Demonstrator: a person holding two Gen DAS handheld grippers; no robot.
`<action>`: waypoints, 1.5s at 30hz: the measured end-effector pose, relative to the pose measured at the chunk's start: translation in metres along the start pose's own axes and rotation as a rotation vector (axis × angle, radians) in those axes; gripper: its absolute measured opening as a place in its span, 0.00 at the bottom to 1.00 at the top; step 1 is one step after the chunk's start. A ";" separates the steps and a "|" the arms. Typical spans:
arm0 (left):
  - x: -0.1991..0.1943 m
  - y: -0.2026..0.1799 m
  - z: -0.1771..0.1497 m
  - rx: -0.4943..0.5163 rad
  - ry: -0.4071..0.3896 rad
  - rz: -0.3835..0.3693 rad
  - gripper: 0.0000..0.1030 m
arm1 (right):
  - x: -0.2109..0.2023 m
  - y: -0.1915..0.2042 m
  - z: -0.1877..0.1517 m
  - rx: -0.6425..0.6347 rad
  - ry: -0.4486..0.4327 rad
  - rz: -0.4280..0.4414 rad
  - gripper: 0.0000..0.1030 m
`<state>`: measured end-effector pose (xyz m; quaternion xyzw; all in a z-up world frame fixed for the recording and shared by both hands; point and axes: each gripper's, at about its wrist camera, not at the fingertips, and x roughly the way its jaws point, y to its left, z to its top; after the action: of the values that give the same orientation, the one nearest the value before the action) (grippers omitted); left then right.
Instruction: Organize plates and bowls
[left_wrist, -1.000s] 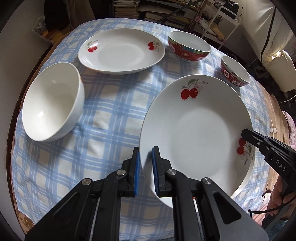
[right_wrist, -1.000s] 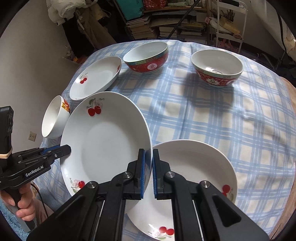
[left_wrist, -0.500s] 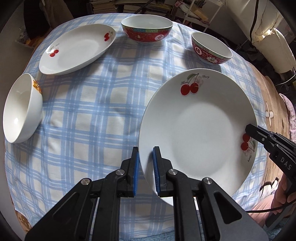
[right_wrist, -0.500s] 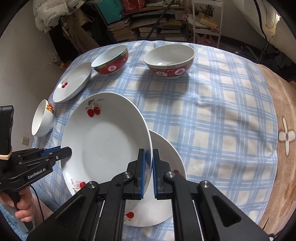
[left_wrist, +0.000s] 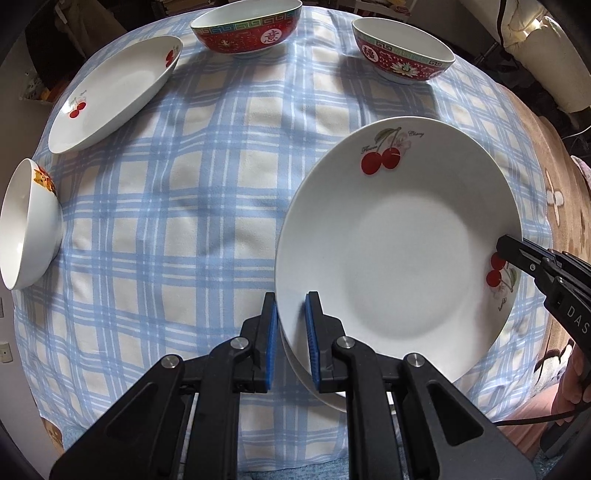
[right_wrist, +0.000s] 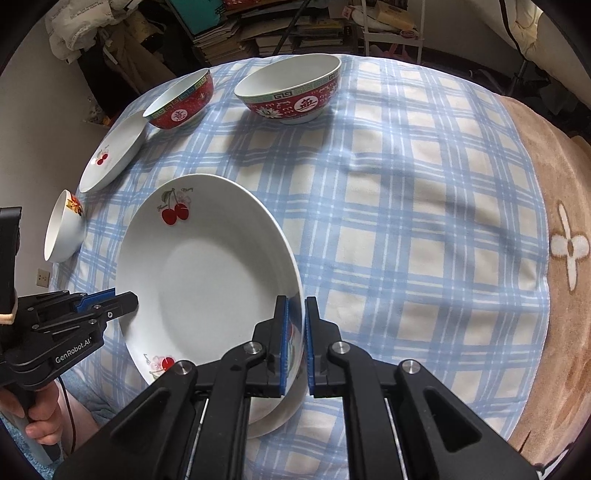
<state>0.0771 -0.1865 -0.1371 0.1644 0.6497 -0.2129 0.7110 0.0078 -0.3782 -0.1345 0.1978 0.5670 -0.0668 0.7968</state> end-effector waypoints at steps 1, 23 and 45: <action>0.000 -0.001 -0.001 0.000 0.003 0.002 0.14 | 0.001 -0.001 -0.001 0.001 0.002 -0.002 0.09; 0.010 -0.016 0.000 0.008 0.030 0.033 0.14 | 0.009 -0.001 -0.004 0.013 0.044 -0.017 0.10; 0.016 -0.006 -0.002 -0.054 0.042 0.048 0.14 | 0.008 -0.004 -0.003 0.041 0.047 0.007 0.09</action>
<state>0.0737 -0.1923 -0.1527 0.1649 0.6658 -0.1745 0.7065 0.0067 -0.3802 -0.1437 0.2174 0.5834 -0.0709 0.7794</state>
